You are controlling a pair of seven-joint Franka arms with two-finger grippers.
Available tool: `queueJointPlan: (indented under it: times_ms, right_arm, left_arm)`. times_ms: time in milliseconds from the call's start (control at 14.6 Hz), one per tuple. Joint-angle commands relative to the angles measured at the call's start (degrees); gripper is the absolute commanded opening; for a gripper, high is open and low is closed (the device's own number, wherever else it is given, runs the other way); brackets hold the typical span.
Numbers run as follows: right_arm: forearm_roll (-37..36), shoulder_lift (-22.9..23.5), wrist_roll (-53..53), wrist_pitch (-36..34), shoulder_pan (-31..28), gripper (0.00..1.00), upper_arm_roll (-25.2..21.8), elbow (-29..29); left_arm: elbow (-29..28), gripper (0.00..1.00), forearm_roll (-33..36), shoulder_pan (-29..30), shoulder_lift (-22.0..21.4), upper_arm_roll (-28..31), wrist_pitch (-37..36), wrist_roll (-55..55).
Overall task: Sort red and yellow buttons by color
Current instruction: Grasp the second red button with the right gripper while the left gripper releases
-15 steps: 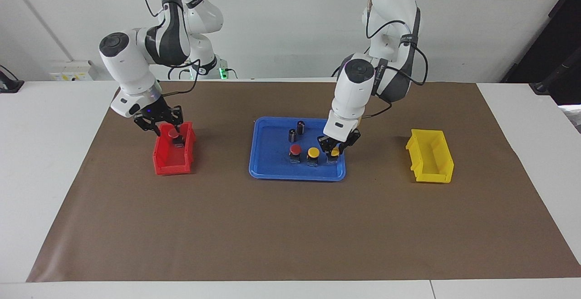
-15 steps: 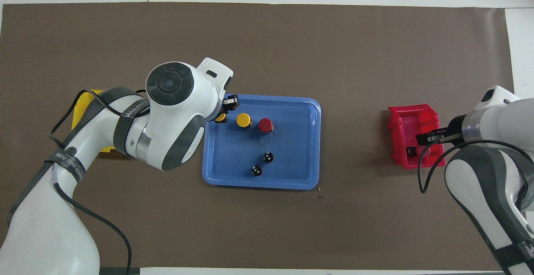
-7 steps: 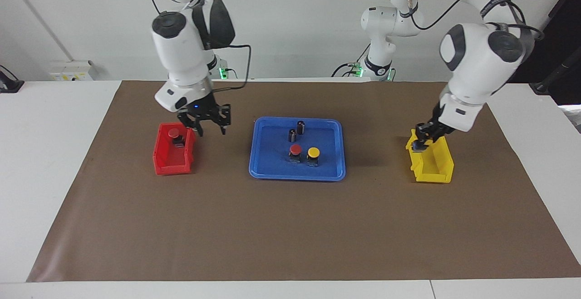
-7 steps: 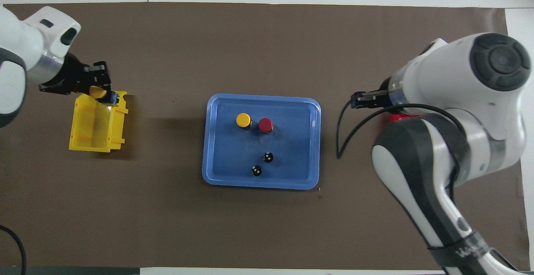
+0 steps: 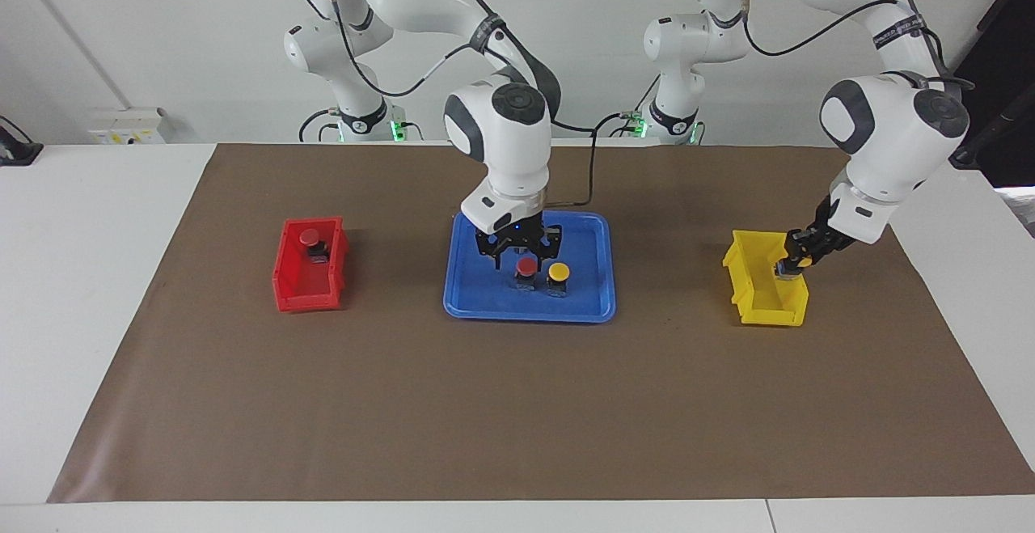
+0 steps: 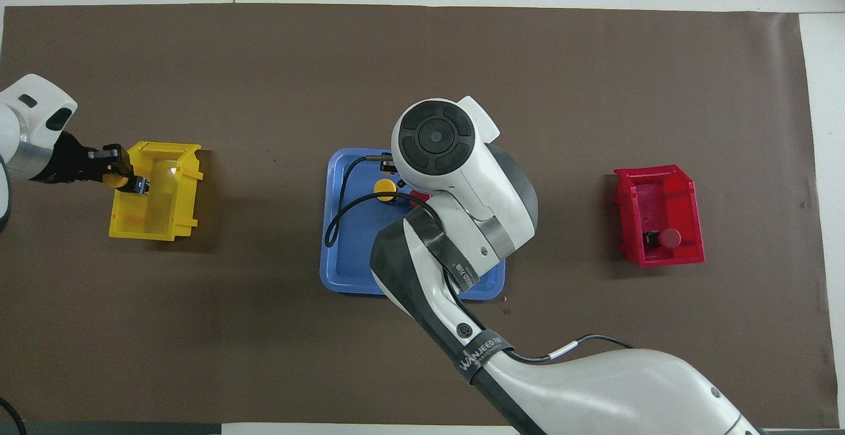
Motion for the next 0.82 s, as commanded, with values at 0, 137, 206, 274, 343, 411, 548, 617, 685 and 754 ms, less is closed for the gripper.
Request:
queueJointPlan:
  times_ms: [0,137,206,274,343,411,548,617,685,754]
  right_arm:
    - [-0.53,-0.16,2.09,1.47,0.77,0.76,-0.22,-0.30]
    - [-0.44,0.12,2.27,5.50,1.12,0.76,-0.22,-4.06]
    - [-0.44,-0.15,2.18,6.39,1.12,0.76,-0.22,-5.13]
    - [-0.44,-0.24,2.18,6.40,1.21,0.76,-0.22,-5.40]
    - [-0.44,-0.50,2.18,6.06,1.21,0.76,-0.22,-5.58]
    - [-0.44,-0.59,2.09,6.05,1.30,0.76,-0.14,-6.01]
    - [-0.44,-0.85,1.92,6.14,1.21,0.76,-0.14,-6.54]
    - [-0.44,-0.85,1.83,6.05,1.21,0.76,-0.14,-6.55]
    - [-0.44,-0.94,1.83,5.97,1.21,0.76,-0.05,-6.98]
    - [-0.44,-1.38,1.74,6.05,1.21,0.76,0.30,-7.77]
  left_arm:
    - [-4.38,0.01,-0.50,-0.05,-3.66,0.01,1.66,1.44]
    - [-6.22,0.01,-0.50,-0.05,-3.57,0.01,3.58,1.62]
    - [-7.28,0.01,-0.50,-0.05,-3.57,0.01,4.82,1.62]
    - [-8.07,0.01,-0.50,-0.14,-3.57,0.01,5.70,1.62]
    - [-8.43,0.01,-0.50,-0.23,-3.31,0.01,6.49,1.62]
    - [-8.52,0.01,-0.50,-0.49,-2.96,0.01,7.37,1.53]
    - [-9.57,0.01,-0.50,-0.58,-3.13,0.01,7.99,1.62]
    - [-10.01,0.01,-0.50,-0.67,-3.13,0.01,8.17,1.71]
    - [-11.32,0.01,-0.50,-0.84,-3.04,0.01,9.30,1.62]
    - [-12.11,0.01,-0.50,-0.84,-3.21,0.01,11.05,1.62]
